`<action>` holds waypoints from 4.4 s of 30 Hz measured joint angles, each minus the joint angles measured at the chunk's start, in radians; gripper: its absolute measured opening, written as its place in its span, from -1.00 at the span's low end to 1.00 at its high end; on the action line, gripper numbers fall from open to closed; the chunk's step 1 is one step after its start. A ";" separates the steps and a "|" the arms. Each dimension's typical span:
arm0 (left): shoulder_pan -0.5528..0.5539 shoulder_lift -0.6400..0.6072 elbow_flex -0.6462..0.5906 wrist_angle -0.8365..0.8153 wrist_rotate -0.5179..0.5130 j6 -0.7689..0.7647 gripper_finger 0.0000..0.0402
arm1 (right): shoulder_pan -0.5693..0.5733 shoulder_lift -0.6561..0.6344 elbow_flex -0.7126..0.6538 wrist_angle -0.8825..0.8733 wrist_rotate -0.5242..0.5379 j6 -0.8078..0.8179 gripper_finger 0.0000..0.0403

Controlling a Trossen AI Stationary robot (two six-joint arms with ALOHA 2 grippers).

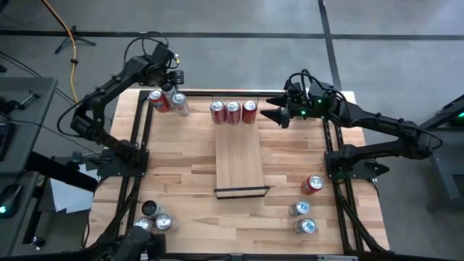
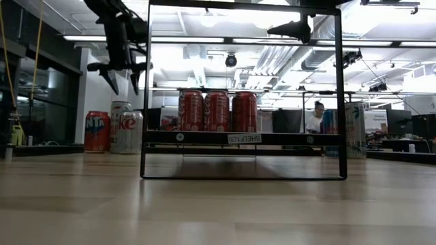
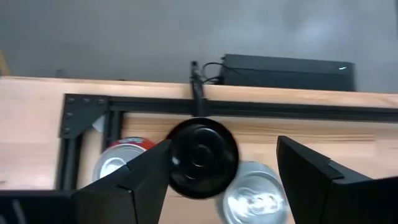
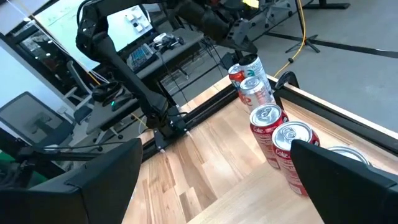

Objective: Place canned beverage on shelf
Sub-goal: Put the black soda can on the shelf

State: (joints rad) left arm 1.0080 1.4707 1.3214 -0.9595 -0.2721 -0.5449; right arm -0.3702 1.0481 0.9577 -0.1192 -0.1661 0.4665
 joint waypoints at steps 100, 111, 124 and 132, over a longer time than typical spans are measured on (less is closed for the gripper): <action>0.000 0.024 -0.113 0.095 -0.003 -0.054 0.02 | 0.000 0.000 0.000 -0.020 0.040 -0.003 0.96; -0.001 -0.054 -0.116 0.100 0.029 -0.045 0.02 | 0.000 0.000 0.000 -0.020 0.040 -0.003 0.96; -0.001 -0.237 -0.115 0.211 0.039 -0.055 -0.11 | 0.000 0.000 0.000 -0.020 0.040 -0.003 0.96; -0.019 -0.354 -0.115 0.214 0.081 -0.063 -0.12 | 0.000 0.000 0.000 -0.020 0.040 -0.003 0.96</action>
State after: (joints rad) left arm 0.9892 1.1165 1.2068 -0.7452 -0.1912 -0.6077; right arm -0.3702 1.0481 0.9577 -0.1390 -0.1261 0.4639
